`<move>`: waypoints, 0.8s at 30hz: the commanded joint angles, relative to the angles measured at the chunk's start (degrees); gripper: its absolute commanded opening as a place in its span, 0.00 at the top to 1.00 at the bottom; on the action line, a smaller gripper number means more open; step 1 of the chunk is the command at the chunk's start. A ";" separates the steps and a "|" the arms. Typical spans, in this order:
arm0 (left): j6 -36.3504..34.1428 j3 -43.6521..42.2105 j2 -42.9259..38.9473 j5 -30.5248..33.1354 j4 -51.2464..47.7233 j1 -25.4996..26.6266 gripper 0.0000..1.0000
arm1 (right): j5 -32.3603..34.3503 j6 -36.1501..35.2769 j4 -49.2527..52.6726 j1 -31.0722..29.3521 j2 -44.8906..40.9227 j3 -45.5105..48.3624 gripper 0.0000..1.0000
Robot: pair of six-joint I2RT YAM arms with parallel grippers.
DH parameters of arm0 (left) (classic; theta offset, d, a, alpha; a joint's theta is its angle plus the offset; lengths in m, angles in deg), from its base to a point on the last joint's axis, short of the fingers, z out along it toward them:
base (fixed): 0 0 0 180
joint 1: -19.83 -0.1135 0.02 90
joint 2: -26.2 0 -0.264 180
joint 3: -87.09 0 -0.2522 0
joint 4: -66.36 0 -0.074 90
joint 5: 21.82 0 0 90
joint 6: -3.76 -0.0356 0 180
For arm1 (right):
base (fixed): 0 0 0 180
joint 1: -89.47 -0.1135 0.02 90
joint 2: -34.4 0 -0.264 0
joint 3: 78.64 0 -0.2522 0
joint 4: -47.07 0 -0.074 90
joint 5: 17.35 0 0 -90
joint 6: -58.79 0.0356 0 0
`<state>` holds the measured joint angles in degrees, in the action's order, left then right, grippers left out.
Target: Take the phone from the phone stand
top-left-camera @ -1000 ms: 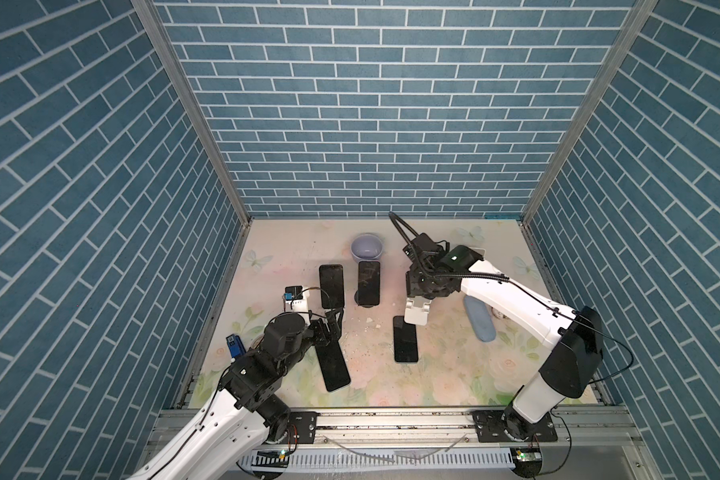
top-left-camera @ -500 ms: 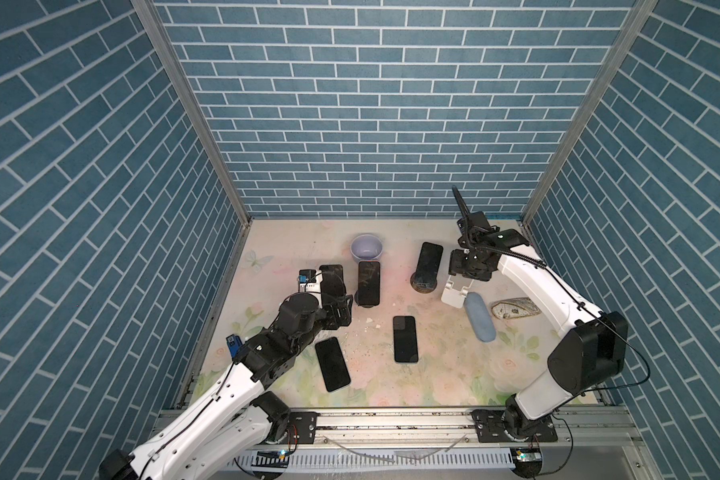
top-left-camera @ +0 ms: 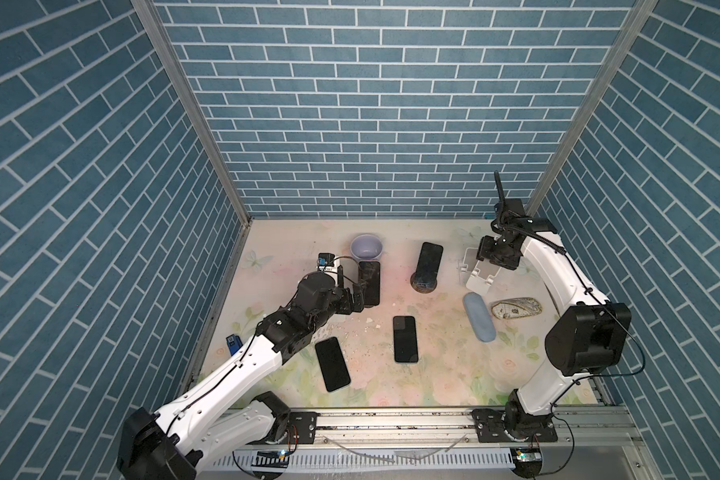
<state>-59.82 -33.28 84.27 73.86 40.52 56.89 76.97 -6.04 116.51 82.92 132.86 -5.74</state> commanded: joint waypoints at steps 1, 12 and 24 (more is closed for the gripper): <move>-1.21 2.80 1.71 -0.42 0.74 0.42 0.00 | -0.80 -2.14 -0.02 2.75 1.52 -2.12 0.65; -1.37 6.22 6.07 -0.04 0.29 1.87 0.00 | 1.35 -3.17 -4.90 7.93 8.06 -1.93 0.65; -0.95 6.60 7.91 0.16 1.08 2.67 0.00 | 4.84 -1.83 -4.41 8.39 13.19 -6.09 0.65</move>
<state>-60.32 -27.95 91.70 73.86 40.94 59.14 79.83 -7.59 111.22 91.14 144.70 -7.75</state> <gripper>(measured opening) 0.996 0.654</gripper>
